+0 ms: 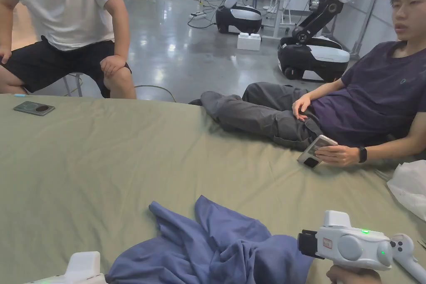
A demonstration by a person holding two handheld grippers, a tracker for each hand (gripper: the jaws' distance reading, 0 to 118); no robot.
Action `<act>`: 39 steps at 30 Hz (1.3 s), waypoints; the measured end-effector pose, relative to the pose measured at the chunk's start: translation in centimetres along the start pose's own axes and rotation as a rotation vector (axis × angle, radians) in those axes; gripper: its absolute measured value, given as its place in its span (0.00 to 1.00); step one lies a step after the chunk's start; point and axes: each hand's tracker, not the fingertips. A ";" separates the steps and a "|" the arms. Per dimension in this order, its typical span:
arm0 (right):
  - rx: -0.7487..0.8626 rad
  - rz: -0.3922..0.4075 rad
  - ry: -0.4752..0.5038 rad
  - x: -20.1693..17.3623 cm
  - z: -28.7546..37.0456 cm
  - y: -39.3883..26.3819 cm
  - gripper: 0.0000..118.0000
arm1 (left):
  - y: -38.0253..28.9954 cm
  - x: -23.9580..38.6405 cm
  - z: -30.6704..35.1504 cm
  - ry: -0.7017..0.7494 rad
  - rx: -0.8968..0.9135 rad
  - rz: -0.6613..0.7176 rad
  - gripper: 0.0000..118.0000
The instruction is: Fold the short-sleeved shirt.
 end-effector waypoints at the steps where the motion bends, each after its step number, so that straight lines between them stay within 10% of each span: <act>1: -0.028 -0.008 -0.008 0.0 -1.1 0.0 0.60 | 0.1 -0.3 0.3 -0.005 0.005 0.006 0.00; 5: -0.109 -0.051 0.034 0.0 -4.3 -0.3 0.54 | 0.0 -0.5 0.6 -0.010 0.009 0.019 0.00; 9: -0.111 -0.053 0.090 -0.6 -4.4 -1.2 0.04 | -0.1 -0.5 0.4 -0.002 0.003 0.006 0.00; 39: 0.608 0.095 -0.011 -0.9 26.0 11.8 0.02 | 21.5 -3.1 19.6 0.063 0.518 -0.064 0.00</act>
